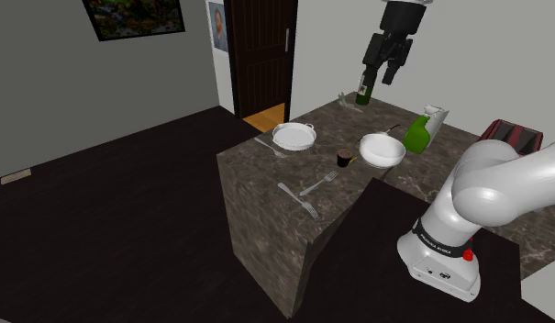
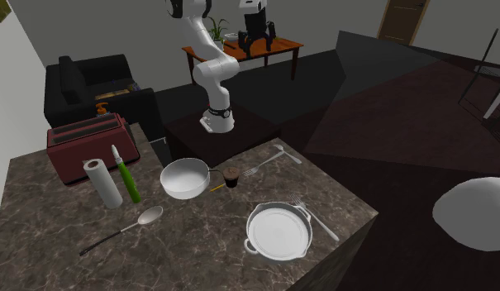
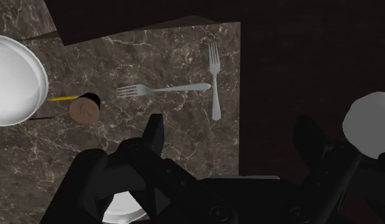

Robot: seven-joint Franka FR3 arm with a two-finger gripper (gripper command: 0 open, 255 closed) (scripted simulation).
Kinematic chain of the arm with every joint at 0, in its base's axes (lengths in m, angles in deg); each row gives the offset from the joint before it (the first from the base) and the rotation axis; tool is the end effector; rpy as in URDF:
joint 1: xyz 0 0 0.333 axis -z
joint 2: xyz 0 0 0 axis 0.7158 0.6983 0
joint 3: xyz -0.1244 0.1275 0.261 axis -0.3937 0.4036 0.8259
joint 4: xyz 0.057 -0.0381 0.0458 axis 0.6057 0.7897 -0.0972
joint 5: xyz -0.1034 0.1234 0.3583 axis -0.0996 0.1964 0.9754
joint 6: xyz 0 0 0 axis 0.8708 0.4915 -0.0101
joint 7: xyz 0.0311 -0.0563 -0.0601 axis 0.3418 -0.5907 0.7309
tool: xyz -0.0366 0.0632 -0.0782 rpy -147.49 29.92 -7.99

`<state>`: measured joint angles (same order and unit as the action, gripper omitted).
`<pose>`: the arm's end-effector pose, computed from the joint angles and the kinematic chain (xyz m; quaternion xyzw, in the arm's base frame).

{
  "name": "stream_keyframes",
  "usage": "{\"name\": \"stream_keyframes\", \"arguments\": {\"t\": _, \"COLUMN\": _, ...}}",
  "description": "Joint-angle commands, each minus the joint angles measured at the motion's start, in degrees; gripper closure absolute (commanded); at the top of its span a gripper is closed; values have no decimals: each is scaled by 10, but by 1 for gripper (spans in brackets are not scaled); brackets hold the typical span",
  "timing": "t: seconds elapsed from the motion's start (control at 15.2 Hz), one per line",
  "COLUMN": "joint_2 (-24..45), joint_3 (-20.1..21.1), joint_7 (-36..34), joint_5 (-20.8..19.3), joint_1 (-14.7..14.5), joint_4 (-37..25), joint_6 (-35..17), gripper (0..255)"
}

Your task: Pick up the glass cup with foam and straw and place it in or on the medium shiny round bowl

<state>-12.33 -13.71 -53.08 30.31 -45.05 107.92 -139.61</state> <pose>0.2876 -0.0170 0.6278 -0.9914 0.1018 0.0035 0.0824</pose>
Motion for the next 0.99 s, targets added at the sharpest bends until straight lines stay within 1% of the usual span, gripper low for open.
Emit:
{"name": "stream_keyframes", "arguments": {"t": 0.0, "joint_2": 0, "joint_3": 0, "joint_7": 0, "joint_5": 0, "joint_1": 0, "joint_4": 0, "joint_6": 0, "gripper": 0}}
{"name": "stream_keyframes", "arguments": {"t": 0.46, "joint_2": 33, "joint_3": -50, "joint_7": 72, "joint_5": -41, "joint_1": 14, "joint_4": 82, "joint_6": -100, "gripper": 0}}
{"name": "stream_keyframes", "arguments": {"t": 0.92, "joint_2": 108, "joint_3": -105, "joint_7": 143, "joint_5": -76, "joint_1": 28, "joint_4": 132, "joint_6": -211, "gripper": 0}}
